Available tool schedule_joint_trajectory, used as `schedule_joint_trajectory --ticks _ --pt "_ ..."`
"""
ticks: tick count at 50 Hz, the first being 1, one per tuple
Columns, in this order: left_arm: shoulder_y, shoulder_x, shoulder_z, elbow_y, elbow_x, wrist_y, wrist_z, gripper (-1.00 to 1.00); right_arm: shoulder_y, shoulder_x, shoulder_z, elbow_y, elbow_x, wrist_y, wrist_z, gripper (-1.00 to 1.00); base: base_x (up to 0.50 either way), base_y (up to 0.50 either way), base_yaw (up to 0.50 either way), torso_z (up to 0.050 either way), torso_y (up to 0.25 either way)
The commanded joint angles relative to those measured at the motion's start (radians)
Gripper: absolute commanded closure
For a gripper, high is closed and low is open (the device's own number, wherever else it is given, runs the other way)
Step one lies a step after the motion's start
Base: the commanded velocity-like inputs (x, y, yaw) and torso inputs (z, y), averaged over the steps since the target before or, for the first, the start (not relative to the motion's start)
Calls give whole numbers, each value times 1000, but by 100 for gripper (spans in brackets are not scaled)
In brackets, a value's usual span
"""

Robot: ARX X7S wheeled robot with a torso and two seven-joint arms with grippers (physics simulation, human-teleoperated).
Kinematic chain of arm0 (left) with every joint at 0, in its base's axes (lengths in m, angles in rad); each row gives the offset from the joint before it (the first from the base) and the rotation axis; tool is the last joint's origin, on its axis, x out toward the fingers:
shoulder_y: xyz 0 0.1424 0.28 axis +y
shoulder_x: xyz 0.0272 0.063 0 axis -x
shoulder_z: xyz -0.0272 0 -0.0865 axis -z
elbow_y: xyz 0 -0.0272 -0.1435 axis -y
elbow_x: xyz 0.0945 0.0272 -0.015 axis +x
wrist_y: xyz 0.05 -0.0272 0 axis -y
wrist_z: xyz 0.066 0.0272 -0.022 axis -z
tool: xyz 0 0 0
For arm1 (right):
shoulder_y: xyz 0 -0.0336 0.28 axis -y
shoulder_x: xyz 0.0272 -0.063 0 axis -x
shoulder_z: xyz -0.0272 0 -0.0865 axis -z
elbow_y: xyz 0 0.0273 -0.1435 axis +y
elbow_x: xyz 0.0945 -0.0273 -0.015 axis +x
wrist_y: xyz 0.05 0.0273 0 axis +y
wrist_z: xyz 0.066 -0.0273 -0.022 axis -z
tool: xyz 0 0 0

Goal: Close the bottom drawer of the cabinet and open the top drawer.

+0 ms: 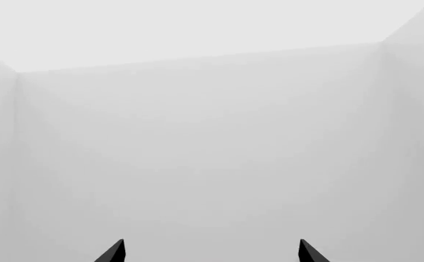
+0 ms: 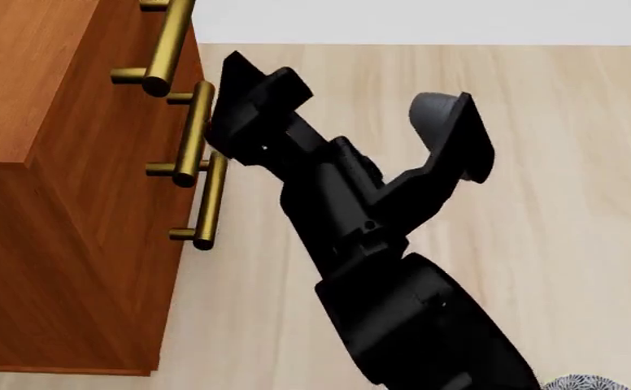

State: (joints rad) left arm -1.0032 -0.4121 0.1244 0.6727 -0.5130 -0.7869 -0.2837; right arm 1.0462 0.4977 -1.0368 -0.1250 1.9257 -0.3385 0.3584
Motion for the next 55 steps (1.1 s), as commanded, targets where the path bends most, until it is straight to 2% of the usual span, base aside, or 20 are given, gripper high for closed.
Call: schedule_joint_trajectory --ticks 1,17,55 --pt "7 -6 -5 2 -5 2 -3 -100 43 -50 24 47 83 37 -23 -100 0 0 0 0 0" --pt "17 -14 -12 -1 -8 15 -3 -100 94 -130 30 189 165 99 -75 -100 0 0 0 0 0" --pt "33 -39 -29 -4 -18 24 -6 -100 174 -272 -9 494 231 221 -180 -100 0 0 0 0 0"
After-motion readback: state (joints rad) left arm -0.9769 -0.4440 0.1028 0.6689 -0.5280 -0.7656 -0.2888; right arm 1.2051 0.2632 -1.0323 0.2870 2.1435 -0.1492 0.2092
